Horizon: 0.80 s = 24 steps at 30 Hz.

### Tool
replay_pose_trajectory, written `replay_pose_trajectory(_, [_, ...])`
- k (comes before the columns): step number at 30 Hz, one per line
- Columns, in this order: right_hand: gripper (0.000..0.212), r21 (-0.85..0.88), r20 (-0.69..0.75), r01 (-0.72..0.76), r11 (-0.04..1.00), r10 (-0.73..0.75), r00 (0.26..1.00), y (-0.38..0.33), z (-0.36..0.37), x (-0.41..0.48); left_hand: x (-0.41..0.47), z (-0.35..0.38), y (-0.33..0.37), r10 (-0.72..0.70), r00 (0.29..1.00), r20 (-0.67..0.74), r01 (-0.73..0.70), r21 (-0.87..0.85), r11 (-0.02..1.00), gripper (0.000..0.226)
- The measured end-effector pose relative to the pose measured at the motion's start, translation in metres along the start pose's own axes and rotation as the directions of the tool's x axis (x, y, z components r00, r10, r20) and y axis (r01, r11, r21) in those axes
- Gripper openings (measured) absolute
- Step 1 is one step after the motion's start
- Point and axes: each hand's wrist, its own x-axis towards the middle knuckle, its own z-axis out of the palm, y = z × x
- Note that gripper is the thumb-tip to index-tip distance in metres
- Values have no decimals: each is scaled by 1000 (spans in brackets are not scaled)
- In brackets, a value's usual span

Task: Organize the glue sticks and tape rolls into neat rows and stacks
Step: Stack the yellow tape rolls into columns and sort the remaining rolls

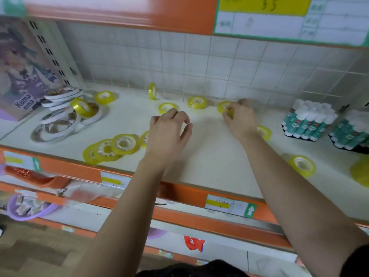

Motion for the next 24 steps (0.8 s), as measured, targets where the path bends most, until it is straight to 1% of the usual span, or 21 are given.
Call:
replay_pose_trajectory(5, [22,-21,5,26,999,-26,1000,2,-6,-3,25,11,-7,33,995,93,-31,-17,999,17])
replay_pose_trajectory(10, [18,51,-48,75,996,-72,996,3,-19,-14,53,21,-7,40,994,99,-28,-124,992,12])
replay_pose_trajectory(12, [16,73,-89,92,993,-86,992,2,-25,-21,67,31,-8,50,992,120,-41,-82,996,15])
replay_pose_trajectory(13, [16,72,-105,102,992,-94,990,2,-28,-25,74,37,-9,64,988,138,-60,-34,998,17])
replay_pose_trajectory(15, [16,66,-122,110,992,-101,987,2,-31,-32,86,50,-10,110,972,206,-129,86,988,23])
replay_pose_trajectory(17, [15,68,-137,110,992,-100,985,4,-34,-39,95,60,-10,137,958,250,-182,165,969,29])
replay_pose_trajectory(20, [13,82,-158,88,993,-74,985,7,-37,-47,103,69,-12,120,960,253,-174,205,963,32])
replay_pose_trajectory(24, [14,90,-194,93,992,-74,978,8,-39,-51,102,79,-22,76,965,251,-122,172,978,35])
